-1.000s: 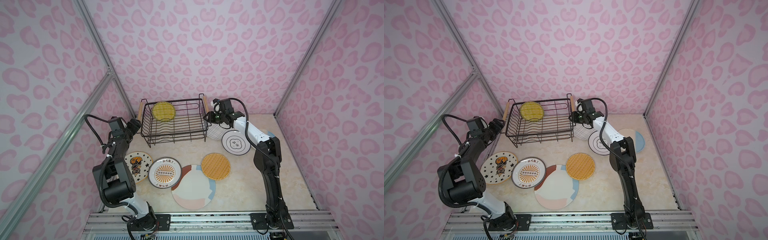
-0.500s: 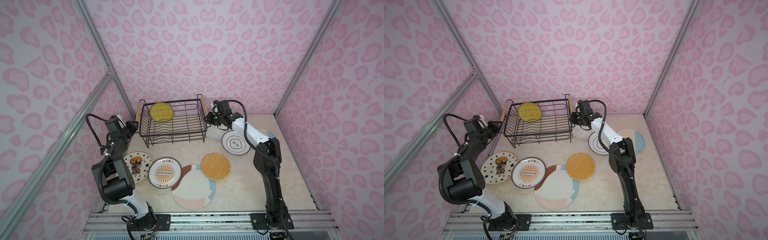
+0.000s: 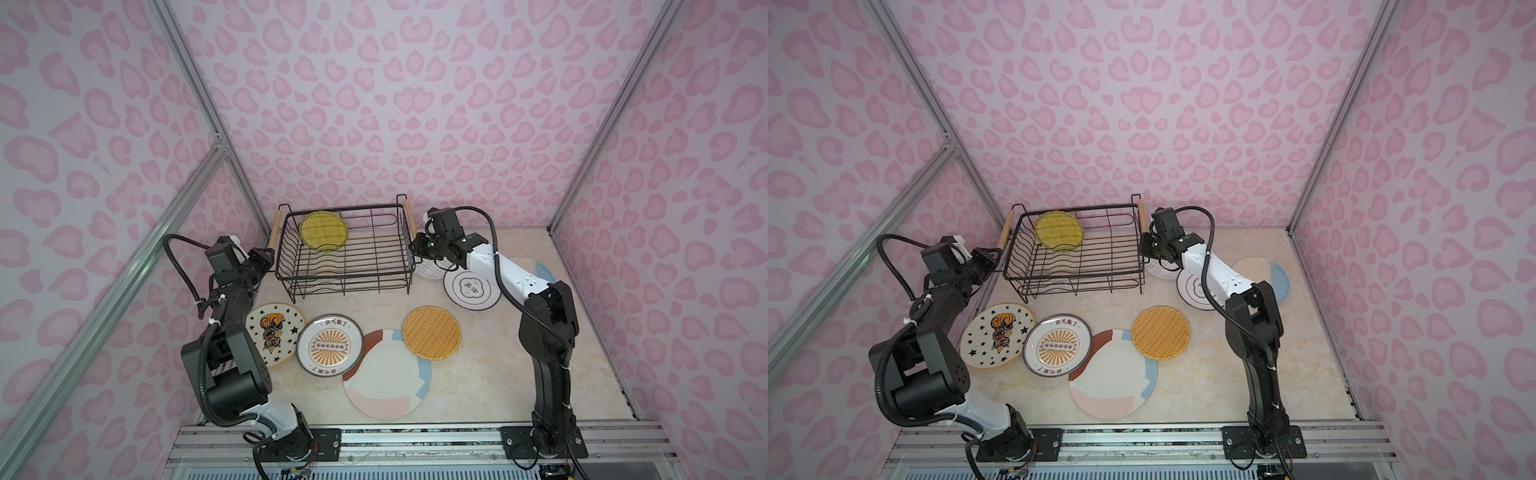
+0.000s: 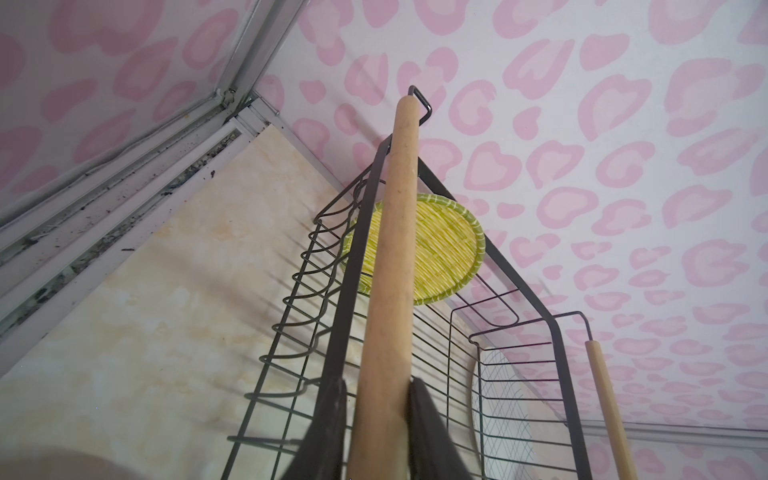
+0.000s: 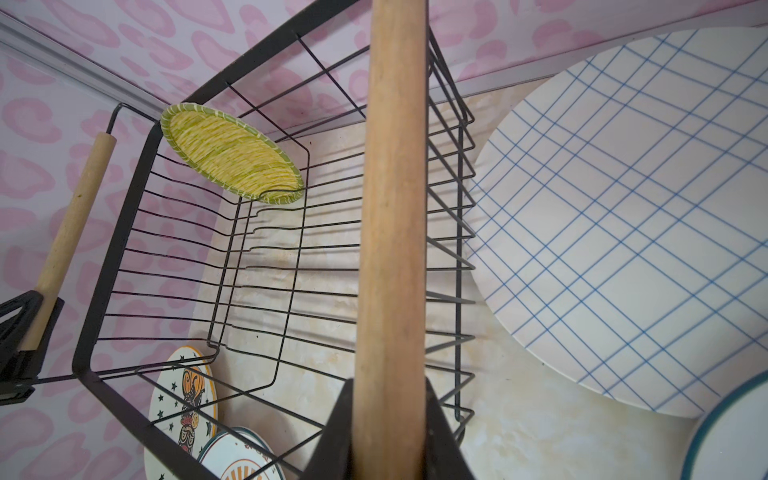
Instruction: Load the plates into the dish rack
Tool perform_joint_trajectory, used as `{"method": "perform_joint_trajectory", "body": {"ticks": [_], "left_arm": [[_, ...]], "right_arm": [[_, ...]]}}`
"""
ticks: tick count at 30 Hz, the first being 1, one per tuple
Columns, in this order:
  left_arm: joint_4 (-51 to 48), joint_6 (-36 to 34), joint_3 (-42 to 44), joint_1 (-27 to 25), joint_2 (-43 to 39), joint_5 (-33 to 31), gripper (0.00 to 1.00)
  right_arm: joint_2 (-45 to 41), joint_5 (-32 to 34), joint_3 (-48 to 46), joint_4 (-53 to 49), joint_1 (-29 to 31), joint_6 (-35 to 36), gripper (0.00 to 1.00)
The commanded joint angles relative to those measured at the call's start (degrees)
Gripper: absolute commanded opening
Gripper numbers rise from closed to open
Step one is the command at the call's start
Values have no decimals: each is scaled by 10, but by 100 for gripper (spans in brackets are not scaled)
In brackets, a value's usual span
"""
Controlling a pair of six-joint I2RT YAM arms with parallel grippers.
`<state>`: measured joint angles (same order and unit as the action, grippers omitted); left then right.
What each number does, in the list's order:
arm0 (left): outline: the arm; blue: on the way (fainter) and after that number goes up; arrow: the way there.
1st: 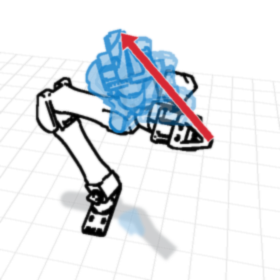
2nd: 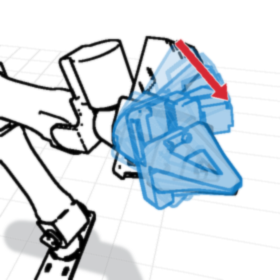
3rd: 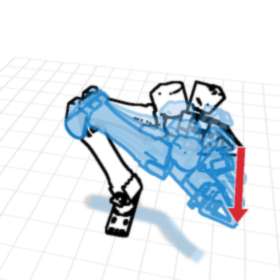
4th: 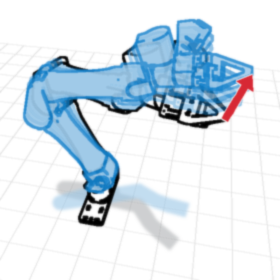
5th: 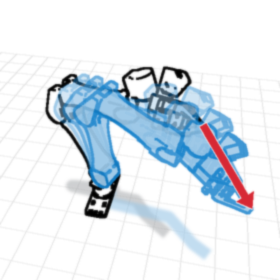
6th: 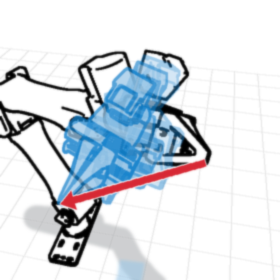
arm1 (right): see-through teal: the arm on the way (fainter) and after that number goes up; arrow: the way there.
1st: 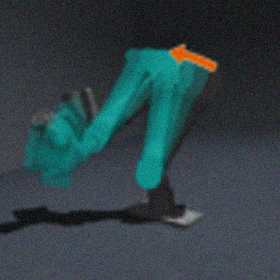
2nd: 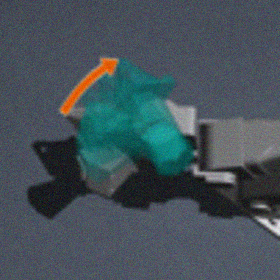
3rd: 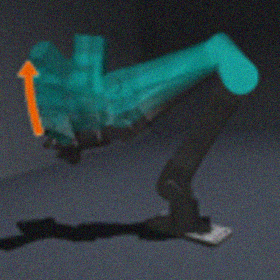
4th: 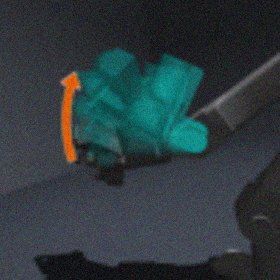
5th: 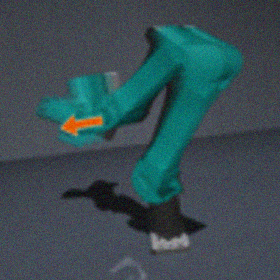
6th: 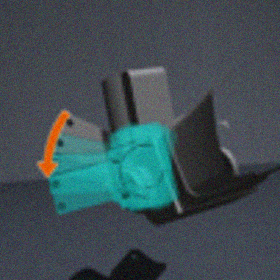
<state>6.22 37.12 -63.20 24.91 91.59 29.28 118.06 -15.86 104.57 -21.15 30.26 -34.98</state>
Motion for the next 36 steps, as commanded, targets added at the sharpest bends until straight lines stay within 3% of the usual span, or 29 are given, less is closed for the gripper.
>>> {"method": "perform_joint_trajectory", "body": {"ticks": [1, 10, 17, 36], "left_arm": [[-27, 60, 18, 0, -16, -28, 4], [-41, 53, 49, 2, -64, -35, 4], [-38, 54, 55, 1, -56, -25, 5], [-49, 74, 106, 1, -99, -79, 8]], "right_arm": [[-19, -131, -27, 97, 26, 40, 0], [-43, -128, -78, 113, 41, 32, 0], [-62, -119, -112, 124, 43, 28, 1], [-80, -104, -162, 172, 50, -7, 7]]}}
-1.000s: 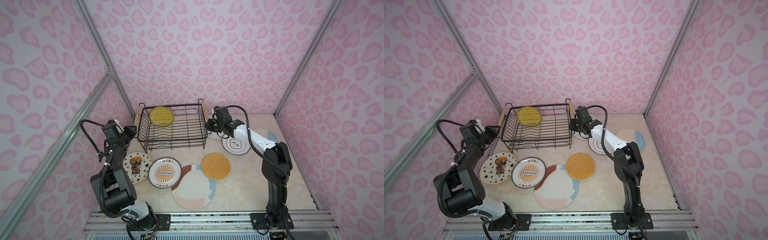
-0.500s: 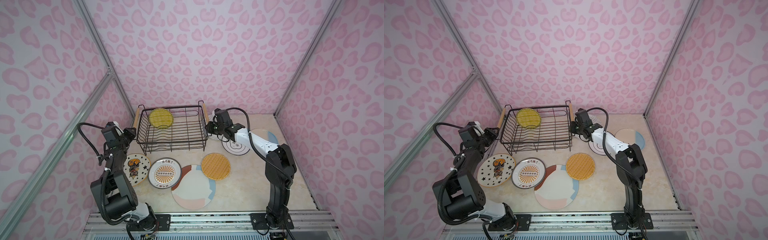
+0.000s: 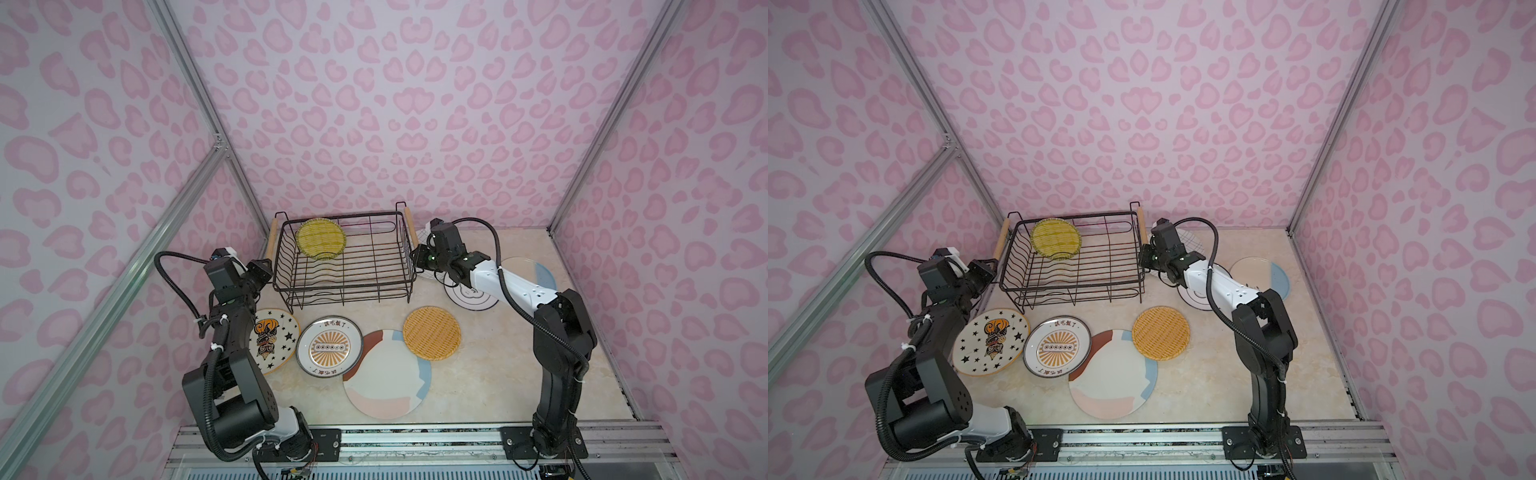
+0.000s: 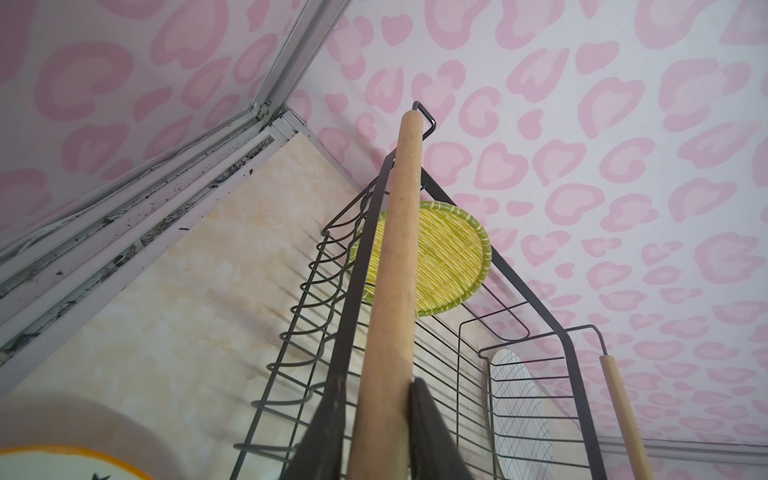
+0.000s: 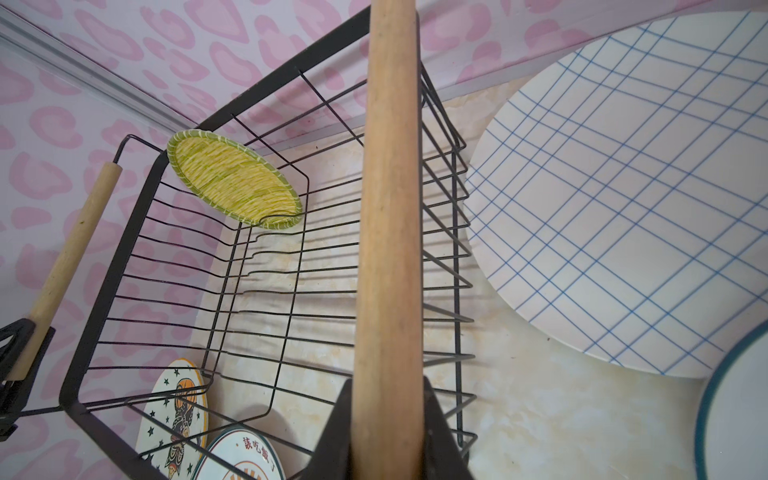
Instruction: Load the plates into the dish rack
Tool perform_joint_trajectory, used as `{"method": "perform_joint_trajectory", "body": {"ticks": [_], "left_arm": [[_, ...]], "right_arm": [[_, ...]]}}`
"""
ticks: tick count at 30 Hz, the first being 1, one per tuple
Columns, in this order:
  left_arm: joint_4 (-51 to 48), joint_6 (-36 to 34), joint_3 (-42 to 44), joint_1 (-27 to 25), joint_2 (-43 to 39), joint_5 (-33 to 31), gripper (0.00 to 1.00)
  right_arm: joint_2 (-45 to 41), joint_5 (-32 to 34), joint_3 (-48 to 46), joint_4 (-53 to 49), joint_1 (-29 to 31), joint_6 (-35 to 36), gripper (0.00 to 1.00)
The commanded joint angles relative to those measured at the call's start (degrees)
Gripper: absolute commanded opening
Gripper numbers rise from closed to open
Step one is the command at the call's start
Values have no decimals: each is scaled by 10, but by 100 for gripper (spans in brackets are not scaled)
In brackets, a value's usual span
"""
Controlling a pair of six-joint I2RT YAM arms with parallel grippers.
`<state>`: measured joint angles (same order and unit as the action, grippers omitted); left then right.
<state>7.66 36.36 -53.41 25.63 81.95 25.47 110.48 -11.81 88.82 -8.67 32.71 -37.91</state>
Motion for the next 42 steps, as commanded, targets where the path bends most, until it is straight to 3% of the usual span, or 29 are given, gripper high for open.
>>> {"method": "perform_joint_trajectory", "body": {"ticks": [1, 8, 14, 20, 27, 28, 29, 35, 42], "left_arm": [[-64, 81, 8, -6, -2, -41, 8], [-80, 83, -2, -5, -6, -50, 25], [-109, 74, -12, -6, -34, -71, 39], [-118, 61, -29, -5, -42, -65, 58], [-112, 61, -49, -6, -20, -34, 70], [-109, 61, -50, -6, -20, -32, 89], [-110, 62, -53, -5, -20, -32, 98], [-119, 60, -81, -6, -29, -30, 97], [-155, 44, -109, -6, -69, -75, 97]], "right_arm": [[-6, -143, -6, 46, 25, 22, 8], [-8, -133, -5, 42, 26, 22, 19], [-16, -129, 0, 31, 26, 21, 43], [-15, -120, 15, 10, 24, 27, 61], [-29, -99, 26, -16, 0, 28, 77], [-32, -96, 26, -19, -3, 30, 79], [-36, -95, 28, -23, -6, 32, 80], [-65, -90, 29, -41, -28, 42, 83], [-130, -66, 5, -69, -44, 69, 88]]}}
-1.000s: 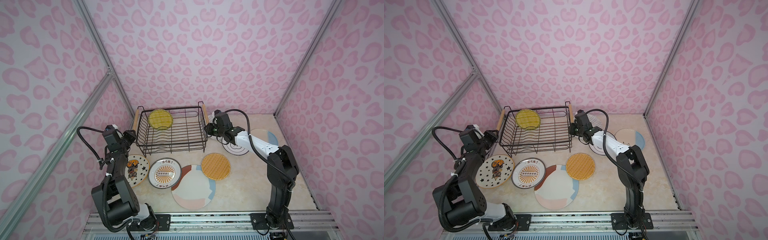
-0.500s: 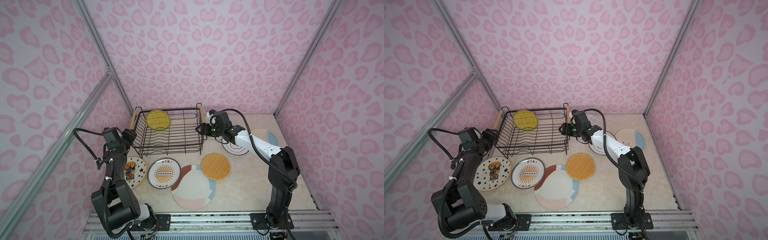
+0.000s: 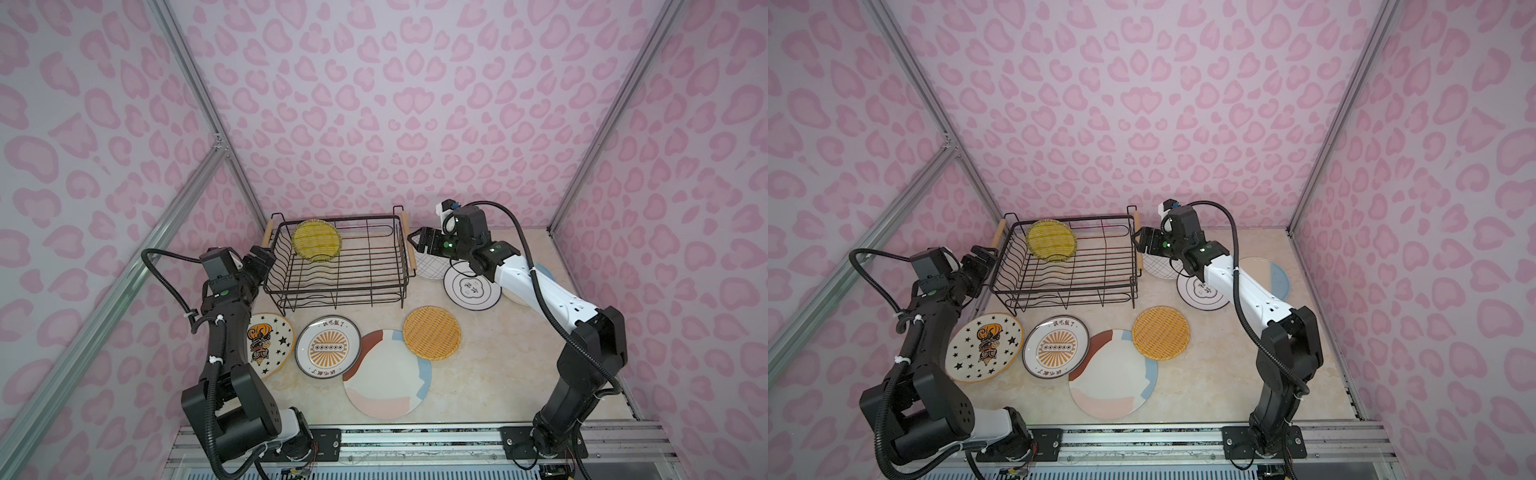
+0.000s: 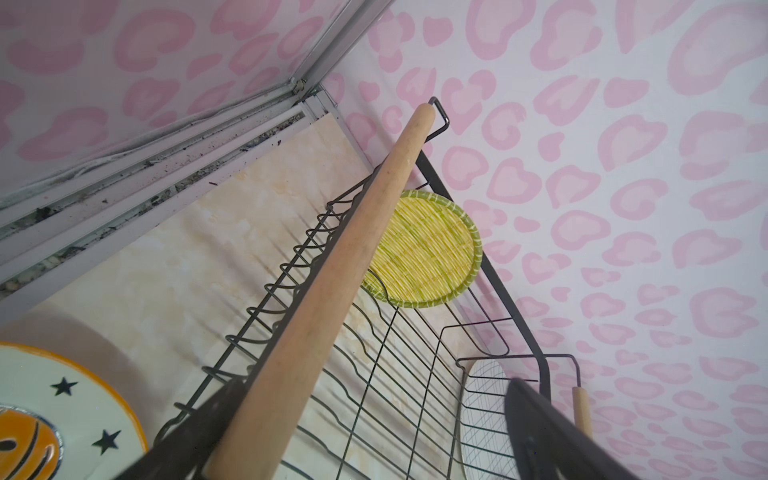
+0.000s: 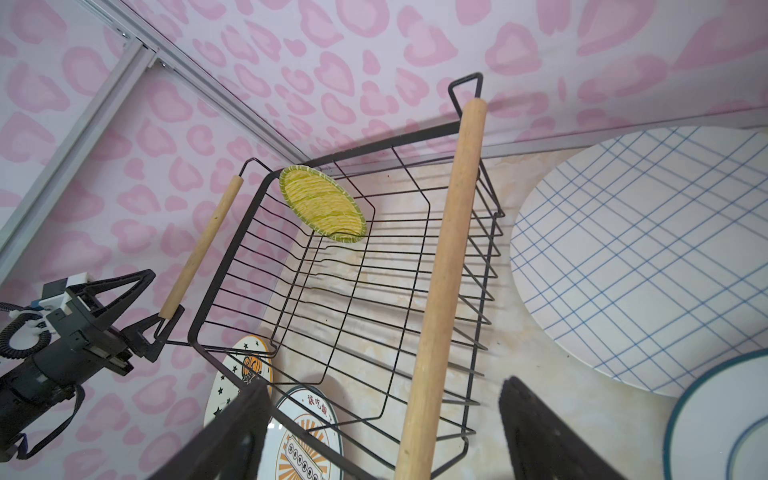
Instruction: Load the plates into the dish rack
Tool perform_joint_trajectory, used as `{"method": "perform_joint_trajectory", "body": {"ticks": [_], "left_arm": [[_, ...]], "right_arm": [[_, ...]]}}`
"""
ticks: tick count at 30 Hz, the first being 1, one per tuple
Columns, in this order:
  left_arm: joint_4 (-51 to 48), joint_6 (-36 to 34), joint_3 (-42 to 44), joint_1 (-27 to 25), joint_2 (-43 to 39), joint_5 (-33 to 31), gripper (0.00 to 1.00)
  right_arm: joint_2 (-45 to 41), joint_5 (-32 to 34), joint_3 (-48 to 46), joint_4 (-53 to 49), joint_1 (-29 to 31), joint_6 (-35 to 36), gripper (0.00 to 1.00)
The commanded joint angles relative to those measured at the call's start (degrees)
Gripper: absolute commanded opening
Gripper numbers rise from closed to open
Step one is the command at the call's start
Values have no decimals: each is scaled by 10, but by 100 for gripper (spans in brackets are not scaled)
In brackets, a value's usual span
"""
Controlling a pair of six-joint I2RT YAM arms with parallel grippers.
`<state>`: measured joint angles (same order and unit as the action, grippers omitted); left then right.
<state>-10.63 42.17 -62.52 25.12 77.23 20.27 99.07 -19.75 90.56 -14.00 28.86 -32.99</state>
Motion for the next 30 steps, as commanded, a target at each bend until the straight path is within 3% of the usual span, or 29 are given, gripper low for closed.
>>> {"method": "perform_joint_trajectory", "body": {"ticks": [1, 5, 11, 22, 30], "left_arm": [[24, -16, -19, -1, -25, -30, 97], [11, -18, -15, 0, -17, -48, 97], [29, -17, 11, -1, -1, -24, 97], [12, -45, -4, -4, -63, 7, 97], [7, -55, -41, -57, -95, 69, 97]], "right_arm": [[-22, 13, -16, -18, -9, 21, 88], [-49, 14, -44, -22, -15, 26, 88], [-76, 12, -91, -23, -22, 29, 88], [-105, 1, -122, -41, -78, 31, 87], [-142, -2, -187, -18, -116, 6, 86]]}}
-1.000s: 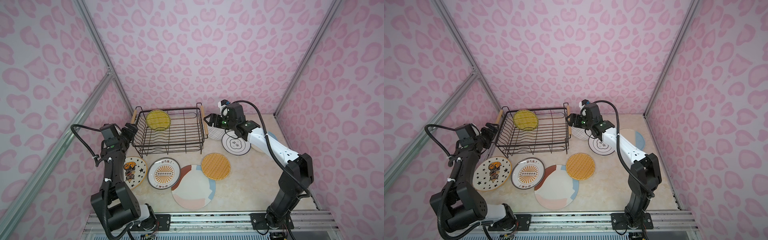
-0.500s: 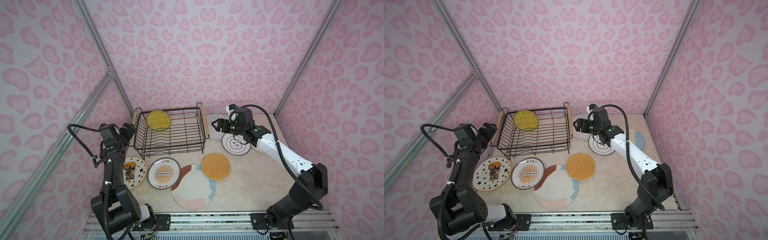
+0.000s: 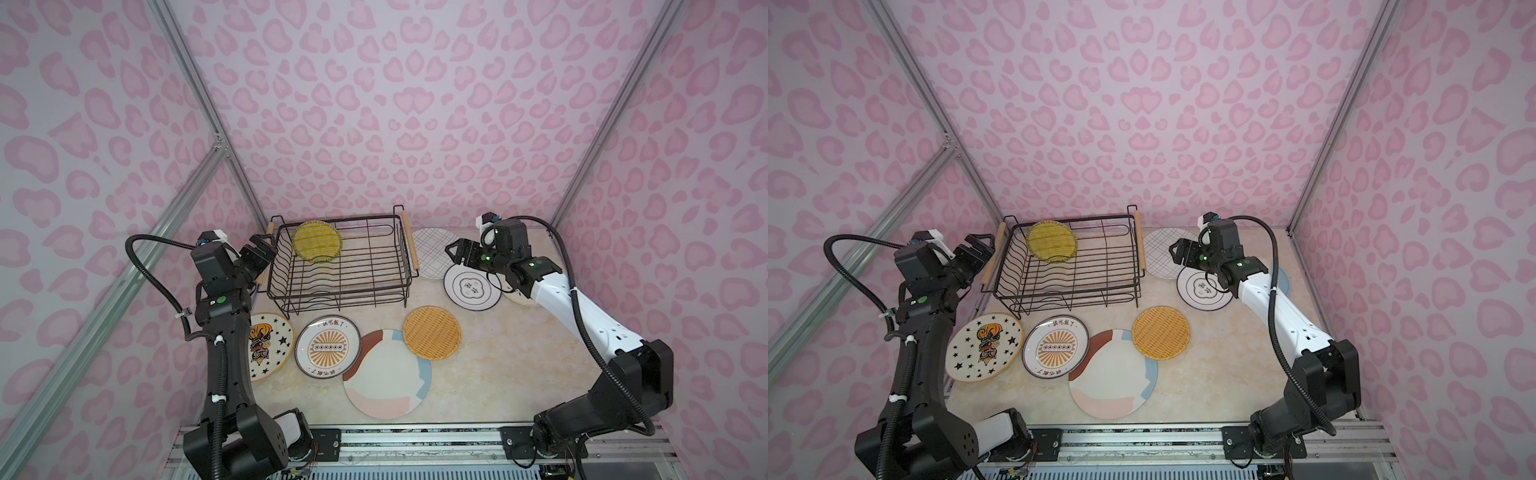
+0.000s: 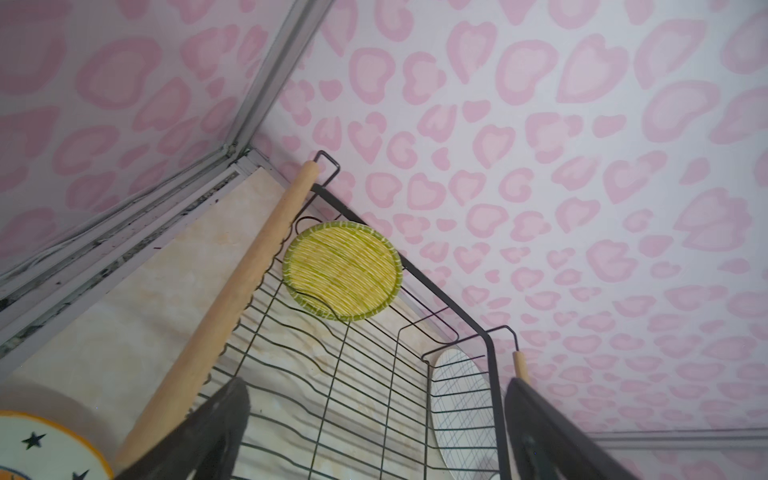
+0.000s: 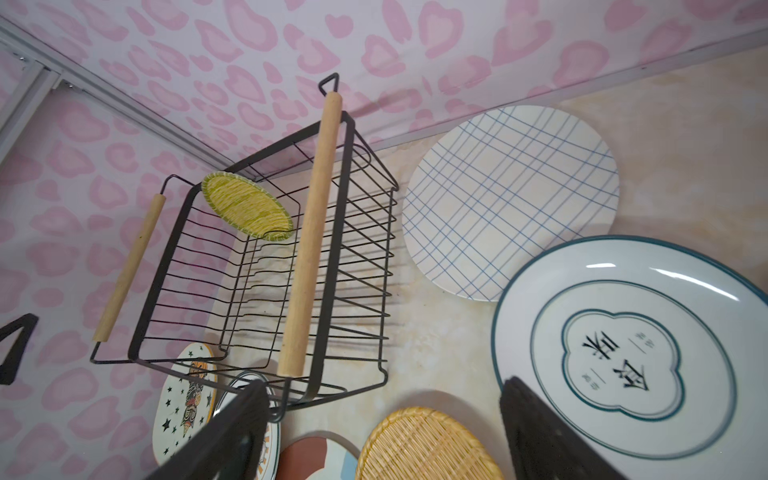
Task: Load the plates into the dish rack
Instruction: 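Lower the right gripper onto the teal-rimmed white plate while the left reaches over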
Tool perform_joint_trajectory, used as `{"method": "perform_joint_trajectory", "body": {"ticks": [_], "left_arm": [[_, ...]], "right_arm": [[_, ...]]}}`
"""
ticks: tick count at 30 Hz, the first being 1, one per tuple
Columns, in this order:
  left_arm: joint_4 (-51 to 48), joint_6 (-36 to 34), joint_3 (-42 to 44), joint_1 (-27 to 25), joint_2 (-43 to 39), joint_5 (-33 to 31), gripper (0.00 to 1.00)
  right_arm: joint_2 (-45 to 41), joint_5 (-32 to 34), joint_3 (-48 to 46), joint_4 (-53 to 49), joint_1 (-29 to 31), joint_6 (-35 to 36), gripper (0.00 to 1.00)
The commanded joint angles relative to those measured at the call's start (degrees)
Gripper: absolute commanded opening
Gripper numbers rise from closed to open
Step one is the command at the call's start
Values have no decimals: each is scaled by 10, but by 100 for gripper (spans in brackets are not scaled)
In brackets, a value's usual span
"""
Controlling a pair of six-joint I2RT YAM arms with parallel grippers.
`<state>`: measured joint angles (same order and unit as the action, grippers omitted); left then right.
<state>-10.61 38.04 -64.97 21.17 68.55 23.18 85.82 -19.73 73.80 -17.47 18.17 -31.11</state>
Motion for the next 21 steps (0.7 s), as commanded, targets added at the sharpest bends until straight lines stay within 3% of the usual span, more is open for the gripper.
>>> {"method": "perform_joint_trajectory", "body": {"ticks": [1, 5, 15, 21], "left_arm": [[2, -14, -22, -29, -9, 49, 97], [2, -18, -25, -92, -11, 99, 97], [24, -120, 26, -331, -27, 145, 97], [26, -156, 61, -406, -13, 148, 97]], "right_arm": [[-14, -1, -30, 20, -15, -17, 86], [-33, -9, -80, 41, -52, -45, 84], [-89, 4, -217, 89, -184, -111, 81], [-86, -16, -266, 81, -277, -141, 77]]}}
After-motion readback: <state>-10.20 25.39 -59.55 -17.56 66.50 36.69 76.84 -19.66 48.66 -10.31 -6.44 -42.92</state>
